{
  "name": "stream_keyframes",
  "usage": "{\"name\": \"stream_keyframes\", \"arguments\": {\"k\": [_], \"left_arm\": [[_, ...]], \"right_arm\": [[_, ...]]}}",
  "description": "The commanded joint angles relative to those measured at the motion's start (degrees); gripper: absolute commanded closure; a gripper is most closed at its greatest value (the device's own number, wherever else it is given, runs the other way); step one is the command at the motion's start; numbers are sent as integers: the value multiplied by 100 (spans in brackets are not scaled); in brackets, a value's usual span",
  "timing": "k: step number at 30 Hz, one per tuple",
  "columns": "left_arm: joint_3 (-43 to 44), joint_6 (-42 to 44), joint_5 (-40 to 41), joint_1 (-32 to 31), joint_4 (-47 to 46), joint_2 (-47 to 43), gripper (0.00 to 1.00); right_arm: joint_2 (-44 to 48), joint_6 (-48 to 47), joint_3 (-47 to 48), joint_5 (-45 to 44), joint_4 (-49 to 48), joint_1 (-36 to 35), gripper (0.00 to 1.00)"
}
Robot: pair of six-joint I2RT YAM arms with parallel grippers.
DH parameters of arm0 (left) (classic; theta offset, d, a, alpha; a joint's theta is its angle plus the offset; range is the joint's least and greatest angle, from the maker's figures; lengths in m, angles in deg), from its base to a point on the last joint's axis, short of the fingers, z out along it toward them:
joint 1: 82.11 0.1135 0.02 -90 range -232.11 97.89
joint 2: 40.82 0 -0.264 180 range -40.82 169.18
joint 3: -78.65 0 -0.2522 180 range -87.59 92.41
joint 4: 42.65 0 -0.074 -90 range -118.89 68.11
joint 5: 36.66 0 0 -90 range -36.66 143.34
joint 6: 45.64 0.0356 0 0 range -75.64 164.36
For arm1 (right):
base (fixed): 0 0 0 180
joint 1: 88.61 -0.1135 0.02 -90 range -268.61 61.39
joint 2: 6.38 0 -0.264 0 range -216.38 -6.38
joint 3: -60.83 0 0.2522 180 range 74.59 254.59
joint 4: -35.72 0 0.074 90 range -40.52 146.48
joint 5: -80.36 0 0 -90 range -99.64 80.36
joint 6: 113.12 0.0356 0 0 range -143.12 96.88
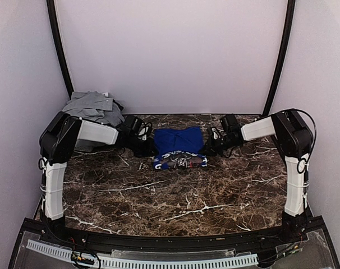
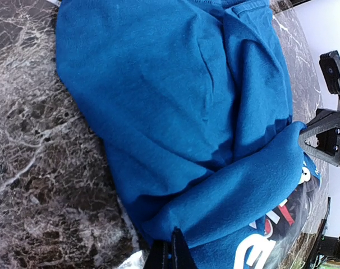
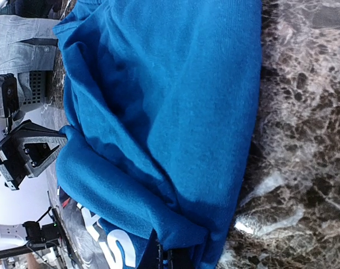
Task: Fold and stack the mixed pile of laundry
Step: Fold the 2/3-rectangle-folded T-shirt at the center of the board.
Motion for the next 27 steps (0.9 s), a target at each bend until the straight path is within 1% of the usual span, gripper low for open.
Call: {"name": "stream_keyframes", "arguments": {"k": [1, 4, 7, 9, 12, 15, 19, 23, 25, 26, 27], "left_arm": [[-480, 31, 21, -12, 143, -256, 100], [-1027, 16, 95, -119, 117, -648, 100], [-1560, -44, 156, -448, 112, -1041, 100], [-2098, -96, 265, -707, 164, -1359, 100], [-2605, -241, 306, -863, 92, -1872, 100], [-2735, -135, 547, -863, 284, -2185, 100], [-2427, 121, 738, -843, 597, -2359, 100], [-2098, 230, 736, -698, 820, -2262, 95], [-2081, 263, 783, -579, 878, -2384, 88], [-2109, 279, 799, -490, 867, -2464, 78], [-2186, 355, 785, -450, 820, -2669, 73]], "right_arm": [[255, 13, -663, -97, -247, -218, 100], [690, 190, -1346, -134, -488, -464, 100], [1246, 470, -2163, -183, -759, -752, 100], [1669, 759, -2747, -143, -1077, -944, 100], [2334, 1164, -3366, -146, -1295, -1262, 100], [2794, 1306, -3573, -235, -1102, -1373, 100], [3029, 916, -3224, -662, -255, -1314, 100], [2923, 708, -3016, -504, 40, -987, 84], [3007, 584, -3035, -455, 245, -827, 79], [3111, 511, -3059, -472, 365, -765, 73], [3230, 444, -3097, -488, 474, -698, 63]]}}
